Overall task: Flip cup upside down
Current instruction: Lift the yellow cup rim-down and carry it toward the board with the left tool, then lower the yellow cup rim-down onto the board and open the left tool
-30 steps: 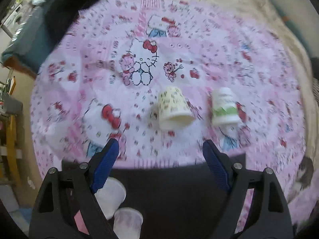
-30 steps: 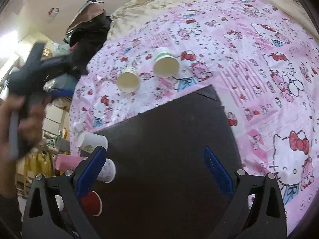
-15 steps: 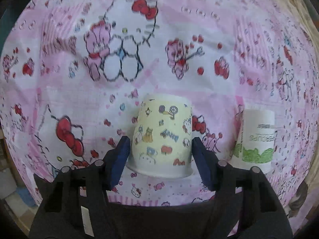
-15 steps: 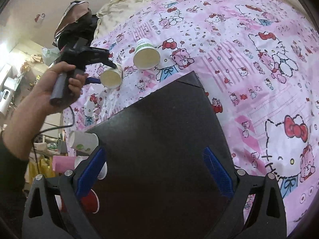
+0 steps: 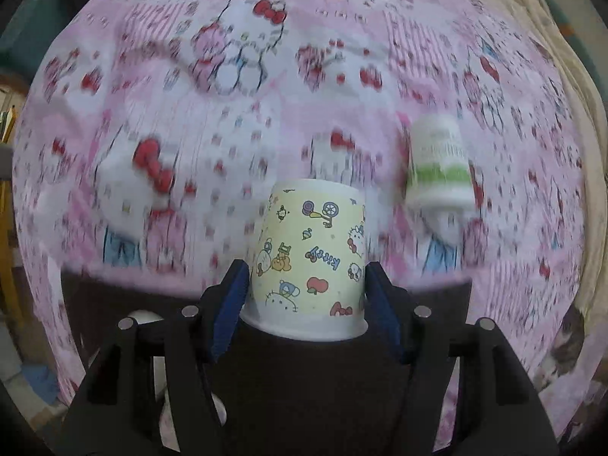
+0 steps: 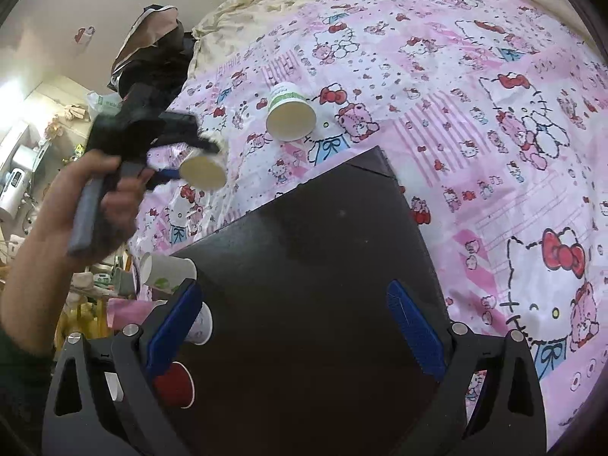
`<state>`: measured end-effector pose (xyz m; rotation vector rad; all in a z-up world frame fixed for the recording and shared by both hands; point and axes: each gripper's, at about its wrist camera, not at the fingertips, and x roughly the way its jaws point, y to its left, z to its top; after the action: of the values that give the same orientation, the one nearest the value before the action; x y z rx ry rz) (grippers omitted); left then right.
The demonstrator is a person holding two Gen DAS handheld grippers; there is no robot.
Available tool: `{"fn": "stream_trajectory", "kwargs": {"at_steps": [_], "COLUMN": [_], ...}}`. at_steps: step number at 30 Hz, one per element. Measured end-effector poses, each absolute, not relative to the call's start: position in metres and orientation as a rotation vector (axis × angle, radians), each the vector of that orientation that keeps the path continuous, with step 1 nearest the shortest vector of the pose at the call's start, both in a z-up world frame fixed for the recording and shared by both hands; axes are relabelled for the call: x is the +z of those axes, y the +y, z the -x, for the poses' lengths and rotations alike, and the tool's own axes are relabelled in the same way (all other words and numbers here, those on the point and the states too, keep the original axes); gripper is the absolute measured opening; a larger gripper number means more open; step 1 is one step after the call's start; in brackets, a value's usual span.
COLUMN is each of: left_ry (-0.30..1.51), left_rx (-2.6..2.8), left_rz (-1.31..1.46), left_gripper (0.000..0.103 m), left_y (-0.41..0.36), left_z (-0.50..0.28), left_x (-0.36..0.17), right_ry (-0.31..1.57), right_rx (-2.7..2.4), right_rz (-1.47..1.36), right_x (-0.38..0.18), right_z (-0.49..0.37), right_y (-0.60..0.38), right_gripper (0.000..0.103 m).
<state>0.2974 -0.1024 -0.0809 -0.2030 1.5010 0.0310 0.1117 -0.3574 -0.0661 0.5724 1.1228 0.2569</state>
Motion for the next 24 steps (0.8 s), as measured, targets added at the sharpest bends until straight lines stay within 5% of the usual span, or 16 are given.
{"fn": "stream_trajectory", "kwargs": {"at_steps": [24], "left_ry": [1.603], "left_rx": [-0.041], "left_rz": [0.052], "left_gripper": [0.062], "left_y": [-0.121], "left_z": [-0.066], "left_x": [-0.115], "right_ry": [1.143], "right_rx": [0.206], "right_rz": [-0.577], "right_x": [-0.072], "right_z": [-0.081], "right_y": [-0.37], "right_gripper": [0.1]}}
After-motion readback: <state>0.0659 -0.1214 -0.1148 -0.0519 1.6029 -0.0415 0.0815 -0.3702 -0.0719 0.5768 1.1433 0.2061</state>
